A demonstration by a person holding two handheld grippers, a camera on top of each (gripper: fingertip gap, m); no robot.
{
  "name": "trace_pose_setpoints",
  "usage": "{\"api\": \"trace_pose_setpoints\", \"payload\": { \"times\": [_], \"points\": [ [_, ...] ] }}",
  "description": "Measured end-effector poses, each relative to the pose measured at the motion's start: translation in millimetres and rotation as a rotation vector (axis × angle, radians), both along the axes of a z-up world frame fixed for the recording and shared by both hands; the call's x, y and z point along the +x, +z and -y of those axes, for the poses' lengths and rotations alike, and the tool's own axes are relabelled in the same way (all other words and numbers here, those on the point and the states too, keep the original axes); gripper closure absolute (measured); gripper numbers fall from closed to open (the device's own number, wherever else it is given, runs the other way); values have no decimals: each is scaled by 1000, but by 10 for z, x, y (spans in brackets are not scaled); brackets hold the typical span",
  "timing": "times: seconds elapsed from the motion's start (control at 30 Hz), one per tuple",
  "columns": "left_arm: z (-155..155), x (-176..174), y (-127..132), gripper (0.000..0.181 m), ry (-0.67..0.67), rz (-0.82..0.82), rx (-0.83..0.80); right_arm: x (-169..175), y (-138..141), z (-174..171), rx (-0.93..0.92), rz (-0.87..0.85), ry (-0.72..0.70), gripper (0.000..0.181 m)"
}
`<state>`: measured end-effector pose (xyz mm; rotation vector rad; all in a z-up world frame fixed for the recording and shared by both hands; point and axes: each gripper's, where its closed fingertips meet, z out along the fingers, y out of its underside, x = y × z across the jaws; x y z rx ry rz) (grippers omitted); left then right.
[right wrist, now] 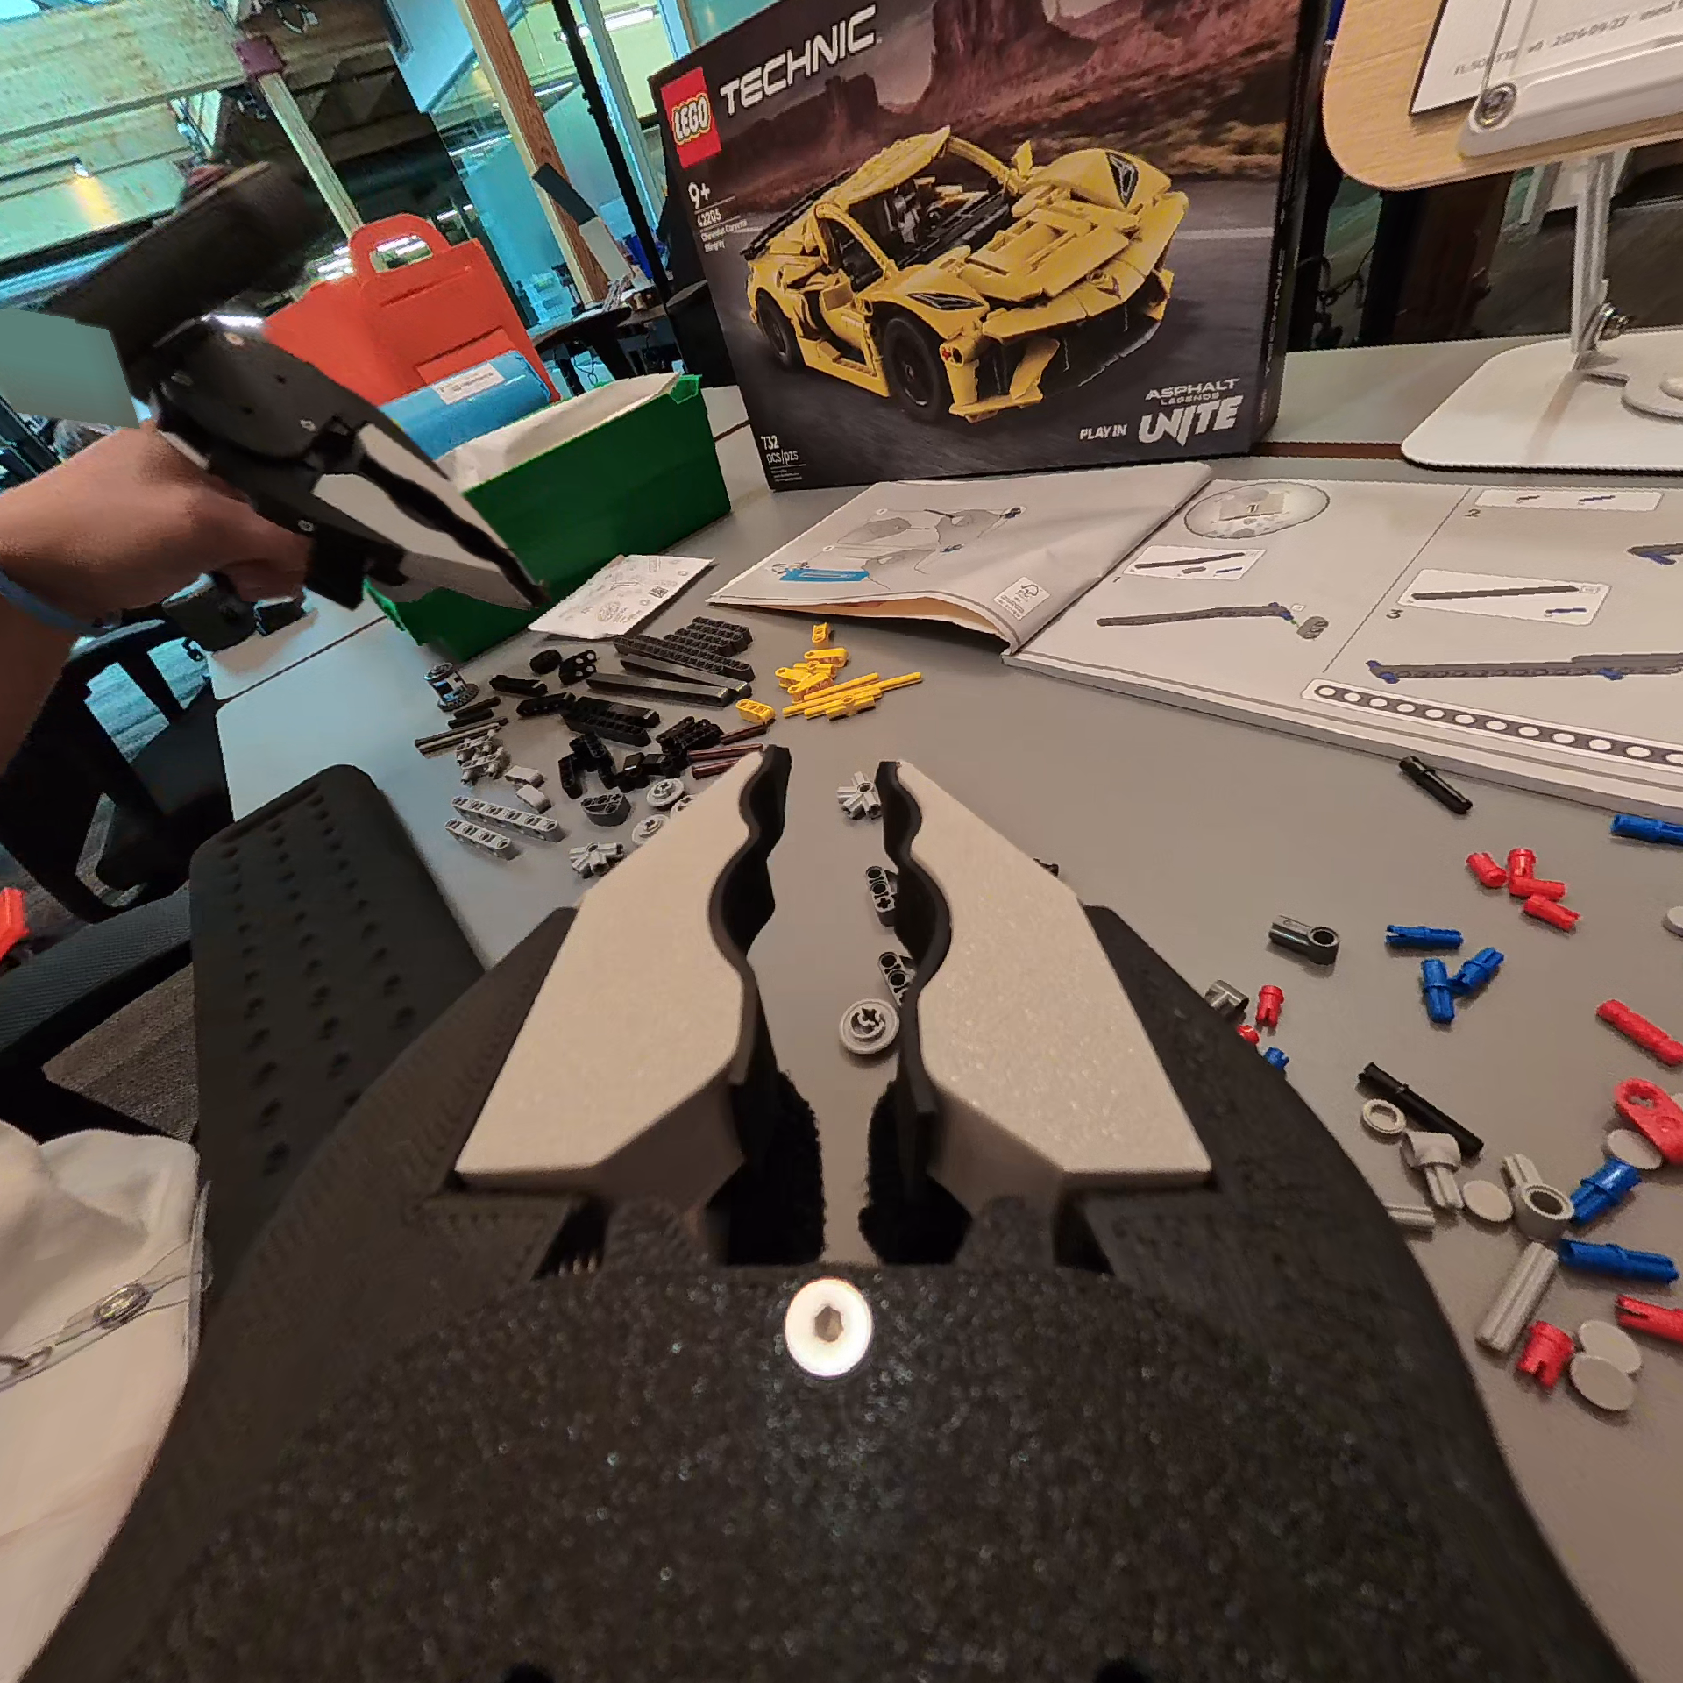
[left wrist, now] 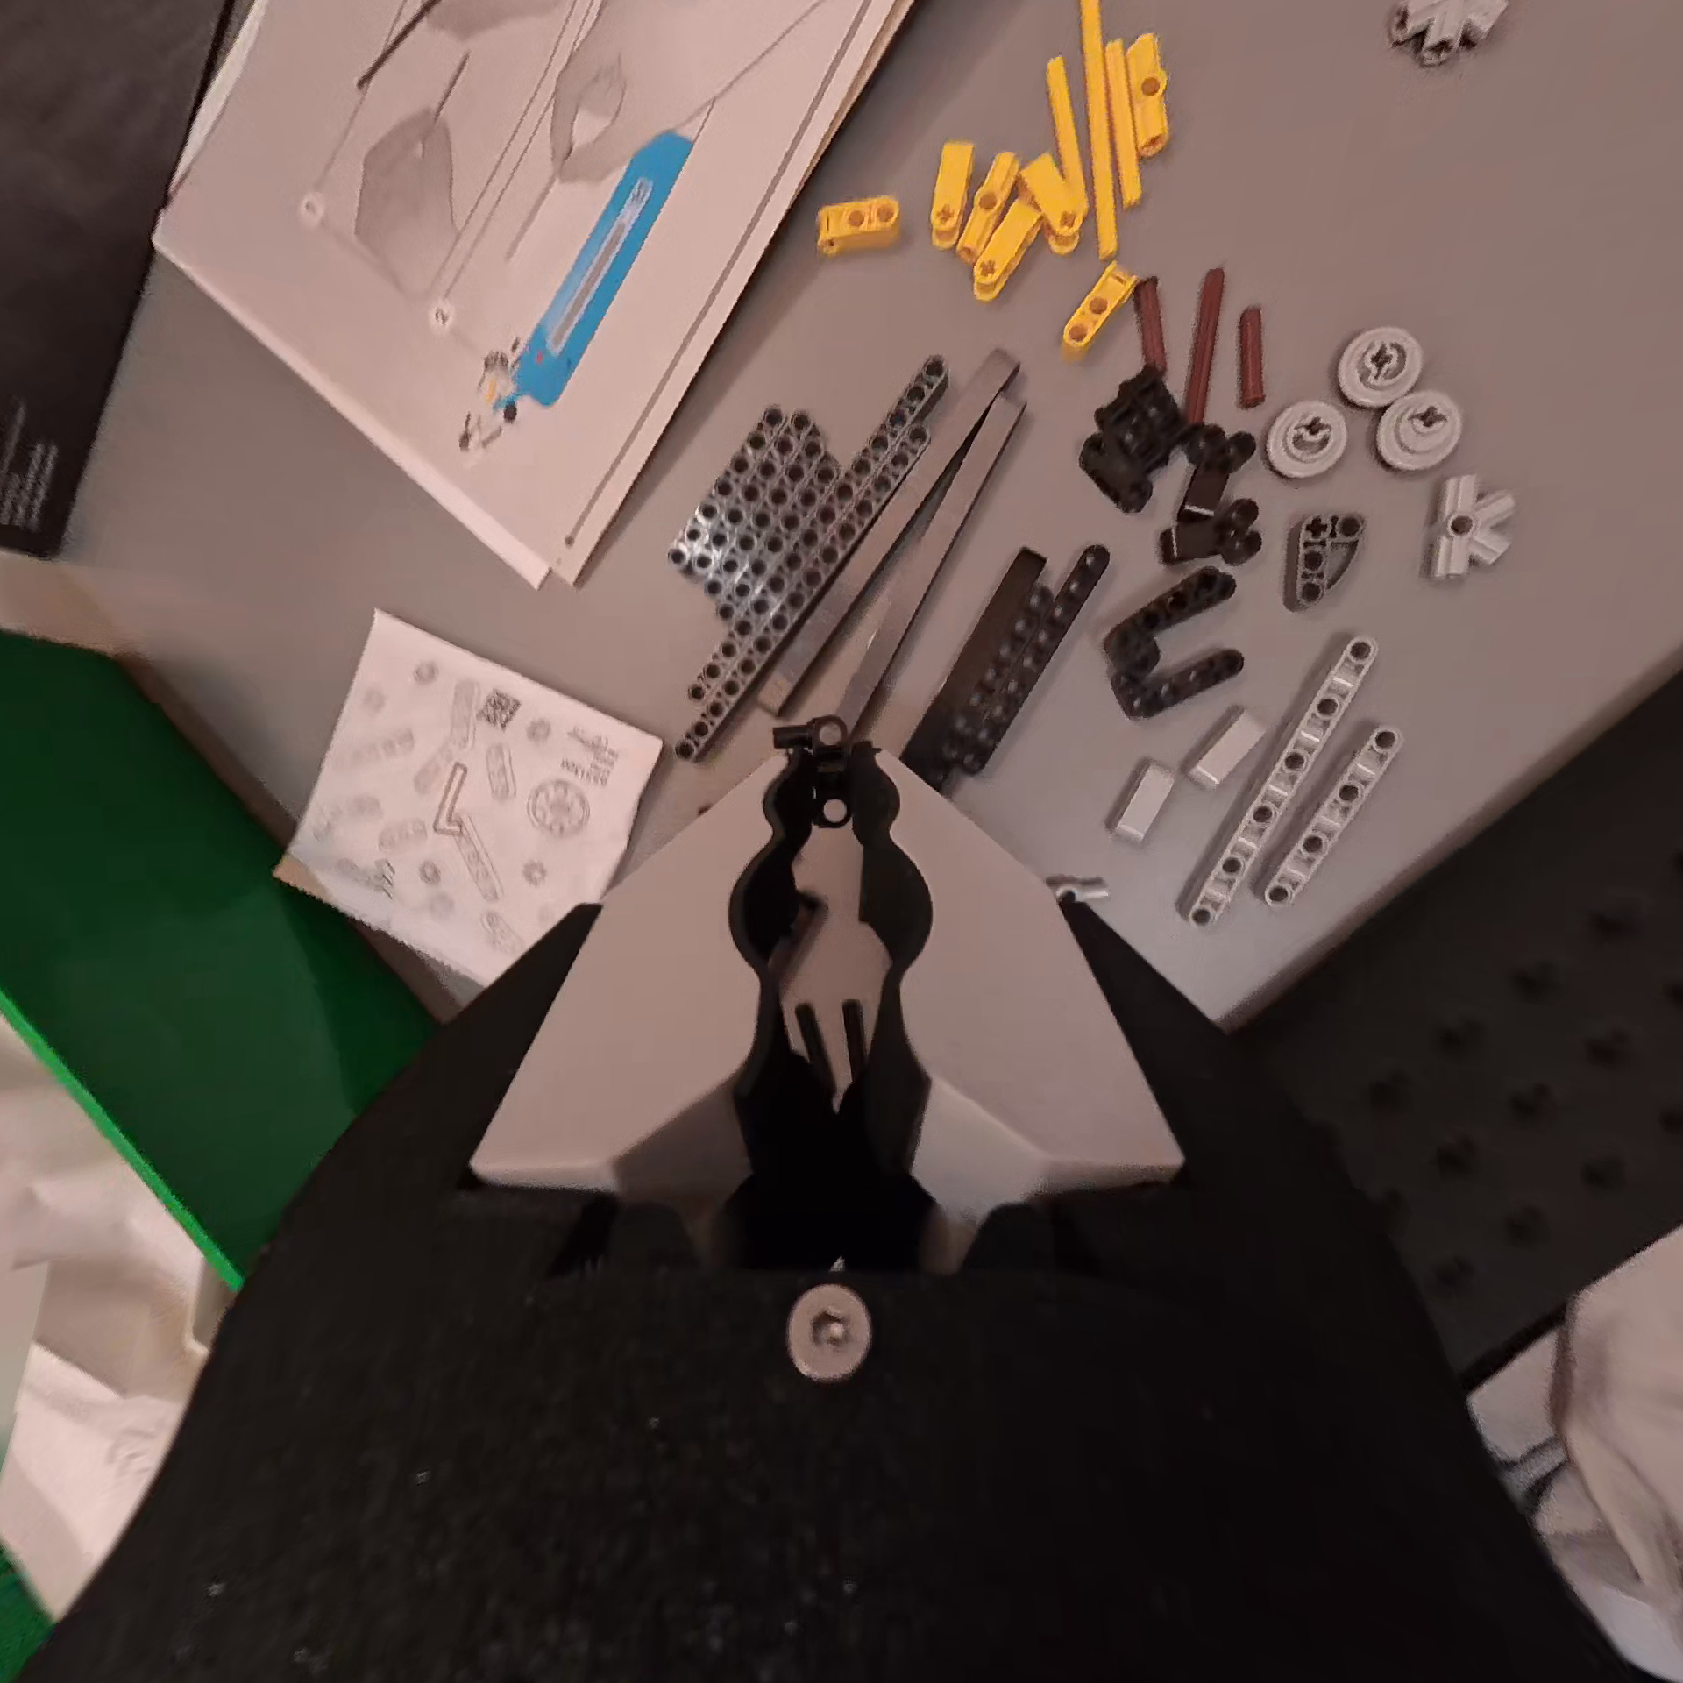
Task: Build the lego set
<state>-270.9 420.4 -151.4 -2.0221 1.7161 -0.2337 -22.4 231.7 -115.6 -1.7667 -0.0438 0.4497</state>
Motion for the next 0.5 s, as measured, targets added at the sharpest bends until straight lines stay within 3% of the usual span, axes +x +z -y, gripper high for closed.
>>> {"api": "trace_pose_setpoints", "payload": {
  "times": [0.33,0.5],
  "points": [
    [260,-132,-223,175,-37,87,-137,-3,-27,-12,-15,11,-5,161],
    [456,-73,-451,175,-195,41,-176,1,-26,-11,-14,8,-7,161]
  ]
}}
